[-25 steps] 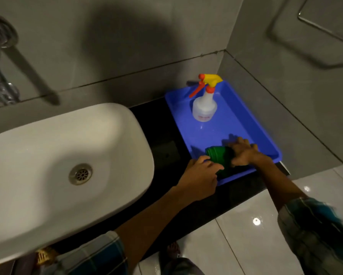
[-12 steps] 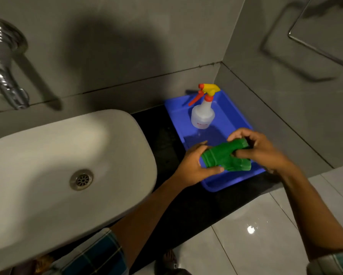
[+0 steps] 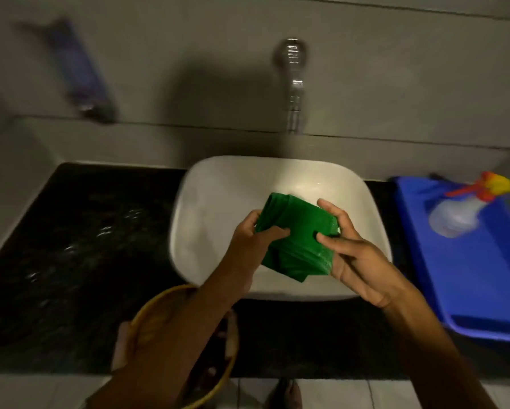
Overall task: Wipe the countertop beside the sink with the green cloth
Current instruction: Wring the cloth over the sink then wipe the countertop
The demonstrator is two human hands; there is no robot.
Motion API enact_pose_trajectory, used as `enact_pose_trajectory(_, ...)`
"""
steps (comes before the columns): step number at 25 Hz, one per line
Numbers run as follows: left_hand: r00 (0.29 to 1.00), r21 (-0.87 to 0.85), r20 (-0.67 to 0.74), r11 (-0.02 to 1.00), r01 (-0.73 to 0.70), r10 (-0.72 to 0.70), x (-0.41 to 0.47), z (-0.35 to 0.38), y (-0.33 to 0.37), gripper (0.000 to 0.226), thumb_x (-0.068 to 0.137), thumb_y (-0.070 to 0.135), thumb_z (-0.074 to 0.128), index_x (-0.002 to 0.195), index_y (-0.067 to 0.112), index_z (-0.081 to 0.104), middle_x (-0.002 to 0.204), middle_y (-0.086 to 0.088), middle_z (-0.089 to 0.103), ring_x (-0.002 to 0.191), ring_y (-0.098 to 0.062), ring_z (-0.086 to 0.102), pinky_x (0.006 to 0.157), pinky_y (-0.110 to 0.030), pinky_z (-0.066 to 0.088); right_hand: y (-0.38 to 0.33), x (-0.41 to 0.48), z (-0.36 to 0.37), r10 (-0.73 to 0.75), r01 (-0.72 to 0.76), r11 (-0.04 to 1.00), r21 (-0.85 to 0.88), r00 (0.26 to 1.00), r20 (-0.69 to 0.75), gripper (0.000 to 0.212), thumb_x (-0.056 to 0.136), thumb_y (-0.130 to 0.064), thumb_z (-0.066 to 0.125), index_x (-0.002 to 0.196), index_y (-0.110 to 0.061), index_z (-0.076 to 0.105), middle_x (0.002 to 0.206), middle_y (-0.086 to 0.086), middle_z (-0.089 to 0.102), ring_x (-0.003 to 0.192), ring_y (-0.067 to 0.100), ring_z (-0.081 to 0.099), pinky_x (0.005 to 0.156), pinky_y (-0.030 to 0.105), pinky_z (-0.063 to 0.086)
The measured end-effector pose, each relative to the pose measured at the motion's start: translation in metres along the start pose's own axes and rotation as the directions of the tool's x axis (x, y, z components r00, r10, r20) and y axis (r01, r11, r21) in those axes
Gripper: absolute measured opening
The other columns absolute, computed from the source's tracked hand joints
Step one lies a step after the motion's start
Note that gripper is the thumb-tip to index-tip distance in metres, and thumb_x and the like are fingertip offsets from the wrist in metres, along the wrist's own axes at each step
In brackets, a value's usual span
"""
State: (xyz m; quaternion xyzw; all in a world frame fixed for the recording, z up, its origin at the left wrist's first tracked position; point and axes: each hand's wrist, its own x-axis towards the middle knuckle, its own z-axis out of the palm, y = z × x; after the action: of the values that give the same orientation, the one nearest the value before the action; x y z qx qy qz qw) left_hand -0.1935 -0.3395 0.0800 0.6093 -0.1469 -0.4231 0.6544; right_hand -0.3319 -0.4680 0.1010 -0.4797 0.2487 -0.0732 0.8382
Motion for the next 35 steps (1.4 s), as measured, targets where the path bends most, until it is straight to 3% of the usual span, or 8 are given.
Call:
enact_pose_trajectory(3, 0.972, -0.055, -0.232, 0.998, -0.041, 0.027, -0.046, -0.128, 0.008, 0.03, 0.076, 0.018, 0.076, 0.103, 0.014, 0.067, 0.1, -0.009, 0.074, 0.093, -0.023, 0.071, 0.082, -0.036, 0.058, 0.044, 0.06, 0.114, 0.033, -0.025, 0.961, -0.274, 0.999, 0.022, 0.058, 0.09, -0.004, 0.056, 0.134, -0.037, 0.036, 0.12, 0.008, 0.06, 0.103, 0.028, 0.066, 0.07, 0.035, 0.062)
enact_pose_trajectory(6, 0.874, 0.094, -0.479, 0.995, -0.04, 0.08, -0.086, -0.245, -0.014, 0.029, 0.082, 0.015, 0.071, 0.11, 0.011, 0.064, 0.098, -0.004, 0.074, 0.088, -0.013, 0.072, 0.074, -0.028, 0.06, 0.117, 0.114, 0.214, 0.058, -0.014, 0.867, -0.498, 0.996, 0.074, 0.053, 0.084, -0.006, 0.067, 0.125, -0.025, 0.04, 0.117, 0.016, 0.061, 0.098, 0.028, 0.067, 0.077, 0.048, 0.06)
enact_pose_trajectory(11, 0.671, 0.368, -0.724, 0.912, 0.178, 0.161, -0.129, -0.382, -0.067, 0.037, 0.078, 0.024, 0.072, 0.112, 0.011, 0.063, 0.101, -0.012, 0.07, 0.1, -0.033, 0.066, 0.087, -0.045, 0.054, 0.228, 0.169, 0.332, 0.144, 0.022, 0.629, -0.777, 0.979, 0.145, 0.043, 0.08, -0.016, 0.072, 0.115, -0.021, 0.048, 0.103, 0.008, 0.065, 0.093, 0.025, 0.067, 0.08, 0.044, 0.059)
enact_pose_trajectory(14, 0.608, 0.519, -0.762, 0.774, 0.364, 0.225, -0.131, -0.421, -0.077, 0.058, 0.085, 0.021, 0.064, 0.138, 0.01, 0.042, 0.135, -0.019, 0.053, 0.127, -0.036, 0.048, 0.105, -0.048, 0.04, 0.253, 0.189, 0.343, 0.189, 0.035, 0.551, -0.834, 0.968, 0.165, 0.052, 0.087, -0.026, 0.064, 0.133, -0.019, 0.041, 0.115, 0.007, 0.058, 0.107, 0.024, 0.059, 0.091, 0.038, 0.051)
enact_pose_trajectory(16, 0.644, 0.661, -0.693, 0.642, 0.389, 0.323, -0.123, -0.427, -0.086, 0.067, 0.084, 0.039, 0.055, 0.142, 0.012, 0.036, 0.145, -0.019, 0.043, 0.135, -0.037, 0.038, 0.109, -0.052, 0.033, 0.253, 0.21, 0.314, -0.009, -0.006, 0.434, -0.901, 1.0, -0.01, 0.05, 0.091, -0.028, 0.057, 0.136, -0.015, 0.041, 0.13, 0.013, 0.052, 0.121, 0.03, 0.05, 0.102, 0.04, 0.041)
enact_pose_trajectory(20, 0.745, 0.765, -0.616, 0.419, 0.489, 0.256, -0.085, -0.4, -0.127, 0.089, 0.081, 0.071, 0.036, 0.146, 0.011, 0.026, 0.154, -0.024, 0.027, 0.143, -0.04, 0.021, 0.115, -0.057, 0.018, 0.239, 0.256, 0.226, -0.344, -0.244, 0.099, -0.965, 0.901, -0.263, 0.055, 0.093, -0.028, 0.048, 0.141, -0.005, 0.035, 0.148, 0.023, 0.036, 0.138, 0.037, 0.031, 0.113, 0.053, 0.028)
enact_pose_trajectory(26, 0.724, 0.795, -0.603, 0.321, 0.515, 0.334, -0.041, -0.412, -0.13, 0.078, 0.088, 0.062, 0.032, 0.147, 0.011, 0.024, 0.154, -0.024, 0.026, 0.144, -0.039, 0.019, 0.116, -0.058, 0.018, 0.269, 0.273, 0.195, -0.543, -0.338, -0.039, -0.94, 0.797, -0.265, 0.059, 0.097, -0.043, 0.028, 0.14, -0.003, 0.04, 0.147, 0.021, 0.042, 0.138, 0.034, 0.036, 0.11, 0.053, 0.026)
enact_pose_trajectory(35, 0.916, 0.988, -0.153, 0.055, 0.143, 0.371, 0.116, -0.371, -0.092, 0.065, 0.091, 0.056, 0.033, 0.144, 0.019, 0.034, 0.154, -0.014, 0.035, 0.144, -0.034, 0.025, 0.114, -0.056, 0.023, 0.269, 0.276, 0.192, -0.566, -0.356, -0.078, -0.931, 0.785, -0.252, 0.054, 0.095, -0.035, 0.036, 0.14, -0.004, 0.042, 0.149, 0.016, 0.041, 0.141, 0.03, 0.033, 0.111, 0.05, 0.021)
